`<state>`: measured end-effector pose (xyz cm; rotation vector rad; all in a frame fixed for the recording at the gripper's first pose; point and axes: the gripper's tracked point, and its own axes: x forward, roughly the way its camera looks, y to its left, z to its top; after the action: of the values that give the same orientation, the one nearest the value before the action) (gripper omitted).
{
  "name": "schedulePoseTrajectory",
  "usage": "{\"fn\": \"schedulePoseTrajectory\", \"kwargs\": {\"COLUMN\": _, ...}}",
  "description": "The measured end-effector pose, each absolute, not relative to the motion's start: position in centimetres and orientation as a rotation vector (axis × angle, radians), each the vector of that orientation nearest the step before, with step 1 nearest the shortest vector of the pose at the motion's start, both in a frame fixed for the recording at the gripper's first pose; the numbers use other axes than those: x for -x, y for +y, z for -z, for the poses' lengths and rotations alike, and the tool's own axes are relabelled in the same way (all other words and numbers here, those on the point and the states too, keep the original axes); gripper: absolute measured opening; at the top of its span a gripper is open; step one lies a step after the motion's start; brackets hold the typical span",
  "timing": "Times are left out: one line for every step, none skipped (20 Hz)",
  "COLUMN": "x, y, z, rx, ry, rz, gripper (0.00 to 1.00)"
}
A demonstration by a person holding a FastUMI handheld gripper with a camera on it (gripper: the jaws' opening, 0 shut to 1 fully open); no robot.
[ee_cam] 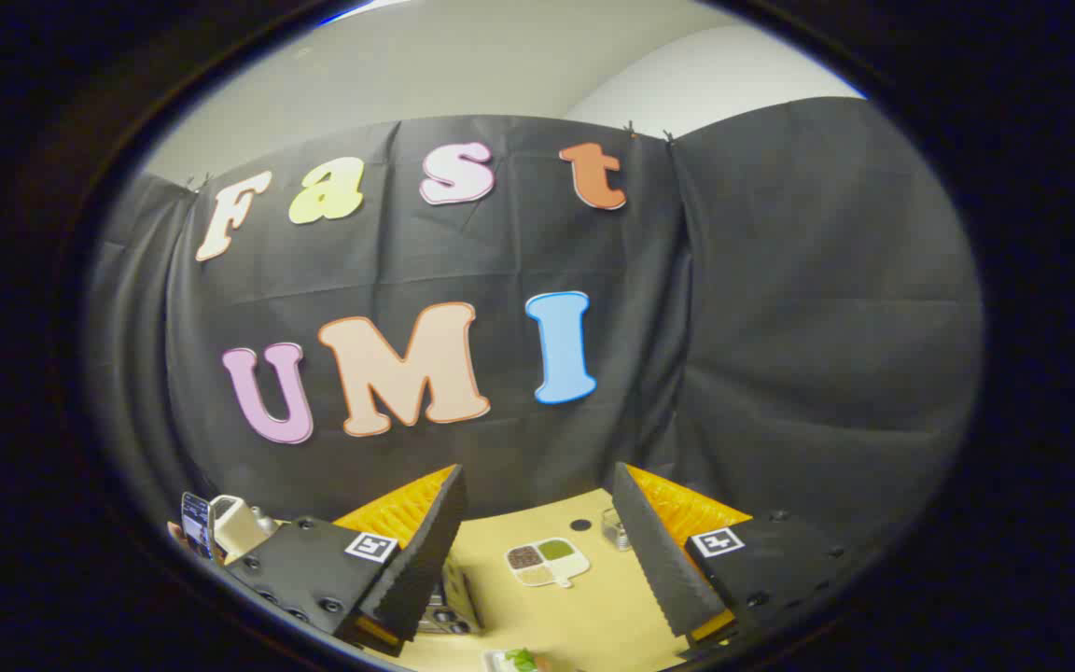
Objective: Open the toaster oven, put the food inside, and close the toaster oven door.
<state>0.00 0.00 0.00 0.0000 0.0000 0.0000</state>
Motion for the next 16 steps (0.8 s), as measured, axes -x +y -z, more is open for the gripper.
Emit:
{"fn": "schedulePoseTrajectory", "kwargs": {"x": -0.3, "y": 0.8, "z": 0.0, "rx": -0.009, "ry": 0.001, "rz": -0.015, "gripper": 0.98}}
{"fn": "schedulePoseTrajectory", "kwargs": {"x": -0.6, "y": 1.5, "z": -0.2, "rx": -0.013, "ry": -0.004, "rz": -0.027, "gripper": 0.98}}
{"fn": "schedulePoseTrajectory", "kwargs": {"x": -0.7, "y": 2.0, "z": -0.3, "rx": -0.011, "ry": -0.013, "rz": -0.036, "gripper": 0.98}}
{"fn": "schedulePoseTrajectory", "kwargs": {"x": -0.8, "y": 2.6, "z": -0.5, "rx": -0.006, "ry": -0.022, "rz": -0.045, "gripper": 0.98}}
{"fn": "schedulePoseTrajectory", "kwargs": {"x": -0.9, "y": 3.0, "z": -0.5, "rx": -0.002, "ry": -0.029, "rz": -0.052, "gripper": 0.98}}
{"fn": "schedulePoseTrajectory", "kwargs": {"x": -0.9, "y": 3.3, "z": -0.6, "rx": -0.001, "ry": -0.033, "rz": -0.058, "gripper": 0.98}}
{"fn": "schedulePoseTrajectory", "kwargs": {"x": -1.0, "y": 3.6, "z": -0.6, "rx": -0.001, "ry": -0.036, "rz": -0.063, "gripper": 0.98}}
{"fn": "schedulePoseTrajectory", "kwargs": {"x": -1.0, "y": 3.8, "z": -0.6, "rx": -0.001, "ry": -0.036, "rz": -0.066, "gripper": 0.98}}
{"fn": "schedulePoseTrajectory", "kwargs": {"x": -1.1, "y": 4.0, "z": -0.4, "rx": -0.002, "ry": -0.033, "rz": -0.073, "gripper": 0.98}}
{"fn": "schedulePoseTrajectory", "kwargs": {"x": -1.1, "y": 4.1, "z": -0.2, "rx": -0.003, "ry": -0.03, "rz": -0.075, "gripper": 0.98}}
{"fn": "schedulePoseTrajectory", "kwargs": {"x": -1.2, "y": 4.0, "z": 0.1, "rx": -0.005, "ry": -0.028, "rz": -0.076, "gripper": 0.98}}
{"fn": "schedulePoseTrajectory", "kwargs": {"x": -1.1, "y": 4.1, "z": 0.3, "rx": -0.004, "ry": -0.025, "rz": -0.076, "gripper": 0.98}}
{"fn": "schedulePoseTrajectory", "kwargs": {"x": -1.0, "y": 4.0, "z": 0.4, "rx": -0.005, "ry": -0.024, "rz": -0.072, "gripper": 0.98}}
{"fn": "schedulePoseTrajectory", "kwargs": {"x": -0.8, "y": 4.0, "z": 0.6, "rx": -0.007, "ry": -0.02, "rz": -0.071, "gripper": 0.98}}
{"fn": "schedulePoseTrajectory", "kwargs": {"x": -0.8, "y": 4.1, "z": 0.9, "rx": -0.013, "ry": -0.017, "rz": -0.072, "gripper": 0.98}}
{"fn": "schedulePoseTrajectory", "kwargs": {"x": -0.7, "y": 4.2, "z": 1.0, "rx": -0.02, "ry": -0.014, "rz": -0.074, "gripper": 0.98}}
